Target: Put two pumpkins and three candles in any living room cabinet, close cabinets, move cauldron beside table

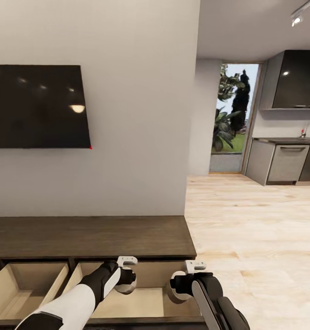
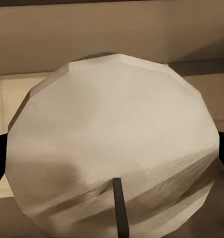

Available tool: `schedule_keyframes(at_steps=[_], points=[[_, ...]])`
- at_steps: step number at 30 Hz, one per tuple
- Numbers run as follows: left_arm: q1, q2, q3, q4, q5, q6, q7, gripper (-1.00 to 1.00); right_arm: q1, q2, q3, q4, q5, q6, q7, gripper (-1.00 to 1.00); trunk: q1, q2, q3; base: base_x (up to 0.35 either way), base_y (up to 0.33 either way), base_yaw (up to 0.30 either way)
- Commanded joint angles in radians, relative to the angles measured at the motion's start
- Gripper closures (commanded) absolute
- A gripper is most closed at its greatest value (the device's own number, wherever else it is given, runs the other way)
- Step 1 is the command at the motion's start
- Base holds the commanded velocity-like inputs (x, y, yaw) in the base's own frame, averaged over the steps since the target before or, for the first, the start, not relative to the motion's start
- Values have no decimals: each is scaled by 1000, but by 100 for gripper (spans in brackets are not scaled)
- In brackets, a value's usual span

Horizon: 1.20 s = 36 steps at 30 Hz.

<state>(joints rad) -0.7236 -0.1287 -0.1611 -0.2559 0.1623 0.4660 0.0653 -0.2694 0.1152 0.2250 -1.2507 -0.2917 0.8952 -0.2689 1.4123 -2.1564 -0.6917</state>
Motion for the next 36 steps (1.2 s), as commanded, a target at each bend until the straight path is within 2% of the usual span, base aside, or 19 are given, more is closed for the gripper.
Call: schedule_keyframes(at_steps=[1,9,13,19,36], points=[[0,0,-8,-2,9,5,7,100,-1,0,2,-1,-12,2,-10,100,0,-1,-2,7,-54,130],[0,0,-8,-1,9,5,7,100,-1,9,7,2,-12,-5,-11,100,0,-1,-4,2,-16,42],[0,-2,-8,0,9,6,7,100,-17,15,13,74,-7,-98,-20,100,0,-1,-4,0,-5,4],[1,-6,-8,0,9,6,7,100,-40,20,16,140,-6,-171,-22,100,0,-1,-4,0,-67,0],[33,-8,-8,0,11,-9,7,100,-47,28,17,190,-11,-234,-23,100,0,-1,-4,0,-64,0]])
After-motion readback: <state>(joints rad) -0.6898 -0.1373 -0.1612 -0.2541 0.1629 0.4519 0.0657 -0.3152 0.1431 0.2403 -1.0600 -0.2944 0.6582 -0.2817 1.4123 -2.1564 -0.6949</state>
